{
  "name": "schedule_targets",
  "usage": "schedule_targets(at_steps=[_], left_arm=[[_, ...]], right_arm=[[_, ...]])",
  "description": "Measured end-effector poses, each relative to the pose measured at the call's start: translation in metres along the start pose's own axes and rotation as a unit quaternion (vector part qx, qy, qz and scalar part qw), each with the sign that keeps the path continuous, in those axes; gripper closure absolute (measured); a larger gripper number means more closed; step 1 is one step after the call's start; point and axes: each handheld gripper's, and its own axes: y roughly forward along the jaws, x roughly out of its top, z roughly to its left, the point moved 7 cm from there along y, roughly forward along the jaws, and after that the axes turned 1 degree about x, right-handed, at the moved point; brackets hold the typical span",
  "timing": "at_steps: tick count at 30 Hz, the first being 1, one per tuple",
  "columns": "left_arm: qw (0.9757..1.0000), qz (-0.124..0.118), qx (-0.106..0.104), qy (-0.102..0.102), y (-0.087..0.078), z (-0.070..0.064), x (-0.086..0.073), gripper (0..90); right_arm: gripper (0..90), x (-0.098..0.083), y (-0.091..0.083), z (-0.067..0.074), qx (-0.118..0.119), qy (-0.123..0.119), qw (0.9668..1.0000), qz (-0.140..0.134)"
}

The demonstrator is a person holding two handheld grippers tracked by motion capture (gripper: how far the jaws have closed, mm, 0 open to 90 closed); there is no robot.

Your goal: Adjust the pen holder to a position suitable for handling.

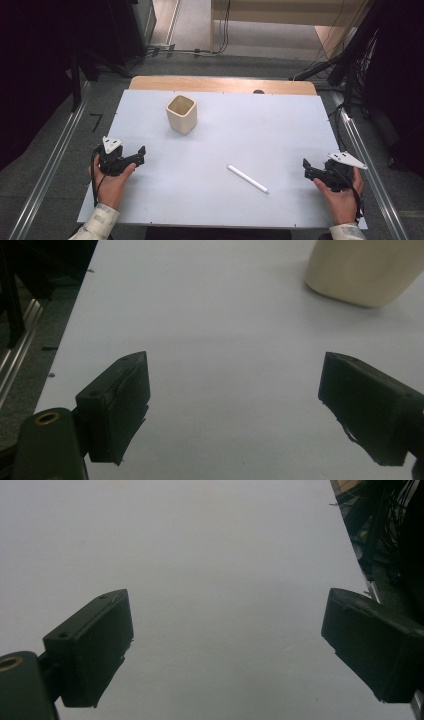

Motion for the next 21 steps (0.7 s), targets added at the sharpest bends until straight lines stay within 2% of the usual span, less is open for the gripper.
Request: schedule_targets(at_steps=[3,5,11,21], left_arm=[[0.9999,-0.011,-0.003,-0.002,0.002,0.0,0.003,14.1],[0.9997,-0.024,-0.003,-0.008,0.003,0.0,0.007,18.0],[0.9993,-0.025,-0.014,-0.023,0.007,0.002,0.011,21.0],[0.9987,-0.021,-0.044,-0.012,0.015,-0.008,0.028,23.5]], right_arm=[[4.9,-0.001,-0.001,0.0,0.0,0.001,1.0,0.0],[4.9,-0.001,-0.001,-0.002,-0.003,0.005,1.0,0.002],[4.9,0.0,0.001,-0.001,-0.004,0.002,1.0,0.002],[4.9,0.0,0.002,0.001,-0.001,0.003,1.0,0.002]])
